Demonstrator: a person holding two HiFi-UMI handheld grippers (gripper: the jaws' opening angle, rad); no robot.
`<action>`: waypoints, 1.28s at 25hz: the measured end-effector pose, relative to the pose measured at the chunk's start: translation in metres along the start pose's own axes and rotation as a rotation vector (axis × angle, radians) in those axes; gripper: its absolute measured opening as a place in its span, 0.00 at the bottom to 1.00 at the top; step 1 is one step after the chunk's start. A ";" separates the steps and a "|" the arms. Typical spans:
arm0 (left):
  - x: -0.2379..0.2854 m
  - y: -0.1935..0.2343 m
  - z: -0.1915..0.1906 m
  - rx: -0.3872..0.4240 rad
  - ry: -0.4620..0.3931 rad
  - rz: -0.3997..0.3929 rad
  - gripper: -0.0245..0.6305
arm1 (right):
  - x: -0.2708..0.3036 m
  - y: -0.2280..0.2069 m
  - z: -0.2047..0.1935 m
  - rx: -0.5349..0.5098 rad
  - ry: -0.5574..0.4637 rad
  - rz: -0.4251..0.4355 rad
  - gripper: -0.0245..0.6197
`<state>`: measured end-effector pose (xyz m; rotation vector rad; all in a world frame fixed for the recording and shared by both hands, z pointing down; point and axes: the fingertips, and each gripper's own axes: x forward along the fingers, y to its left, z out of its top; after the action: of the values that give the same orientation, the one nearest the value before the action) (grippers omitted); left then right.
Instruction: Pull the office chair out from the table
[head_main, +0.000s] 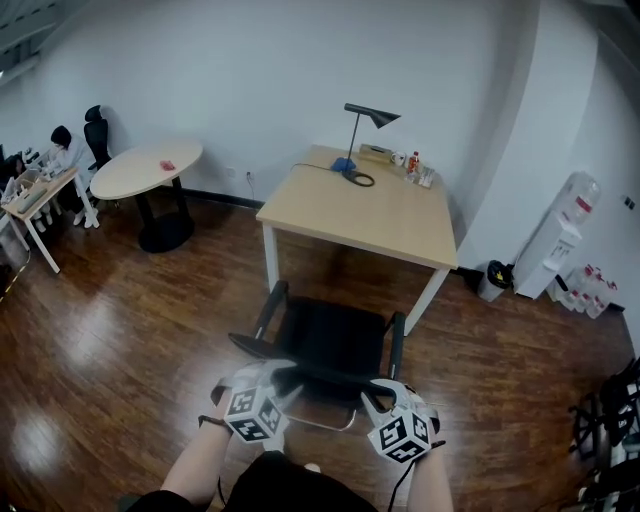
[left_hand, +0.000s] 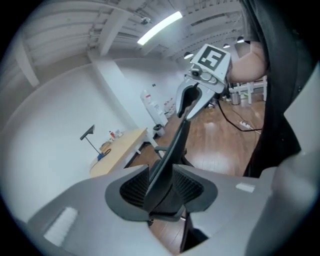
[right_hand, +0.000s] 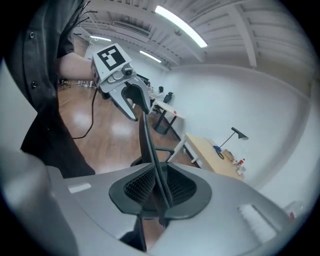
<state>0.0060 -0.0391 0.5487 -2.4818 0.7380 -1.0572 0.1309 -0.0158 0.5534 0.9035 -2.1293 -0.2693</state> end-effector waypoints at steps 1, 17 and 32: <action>-0.004 0.001 0.002 -0.052 -0.046 0.031 0.24 | -0.005 0.000 0.000 0.023 -0.017 -0.024 0.15; -0.112 0.018 -0.001 -0.539 -0.420 0.299 0.04 | -0.060 0.032 0.048 0.447 -0.367 -0.230 0.06; -0.201 -0.035 -0.038 -0.557 -0.485 0.223 0.04 | -0.091 0.146 0.114 0.488 -0.345 -0.340 0.06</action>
<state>-0.1291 0.1018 0.4781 -2.8372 1.2274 -0.1513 0.0109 0.1403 0.4906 1.6071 -2.3967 -0.0736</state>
